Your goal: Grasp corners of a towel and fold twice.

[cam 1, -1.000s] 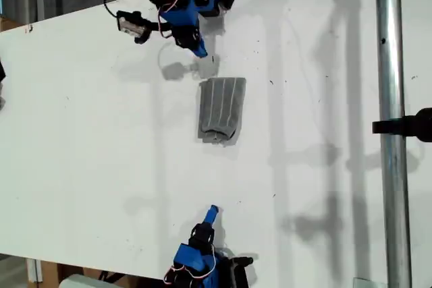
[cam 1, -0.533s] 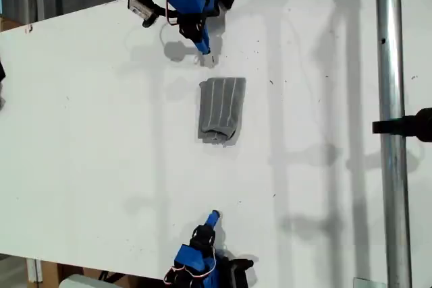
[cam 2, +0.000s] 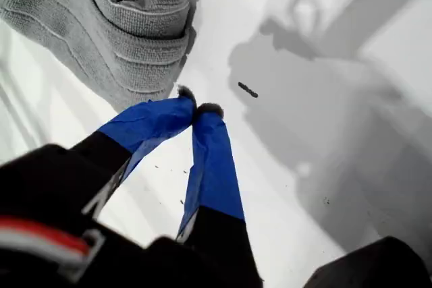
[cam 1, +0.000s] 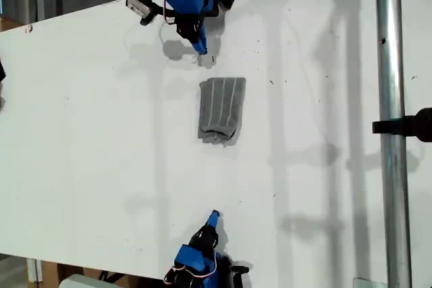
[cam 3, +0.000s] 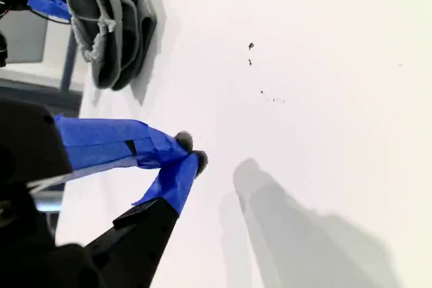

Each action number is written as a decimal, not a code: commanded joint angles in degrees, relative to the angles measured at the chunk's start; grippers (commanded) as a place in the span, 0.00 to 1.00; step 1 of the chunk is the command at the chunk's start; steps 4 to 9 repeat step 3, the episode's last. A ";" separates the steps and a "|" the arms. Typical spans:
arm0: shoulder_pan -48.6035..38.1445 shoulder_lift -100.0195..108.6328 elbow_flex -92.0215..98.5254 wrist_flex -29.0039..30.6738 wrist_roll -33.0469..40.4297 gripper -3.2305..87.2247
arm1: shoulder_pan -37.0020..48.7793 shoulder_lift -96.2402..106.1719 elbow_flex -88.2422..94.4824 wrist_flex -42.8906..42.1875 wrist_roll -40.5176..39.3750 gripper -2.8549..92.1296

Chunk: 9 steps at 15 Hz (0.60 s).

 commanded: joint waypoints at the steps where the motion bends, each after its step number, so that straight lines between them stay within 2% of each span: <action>1: -0.26 0.18 0.26 0.09 0.09 0.01 | 0.09 0.09 -0.44 0.53 -0.53 0.06; 9: -0.26 0.18 0.26 0.09 0.09 0.01 | 0.00 0.09 -0.44 0.53 -0.53 0.06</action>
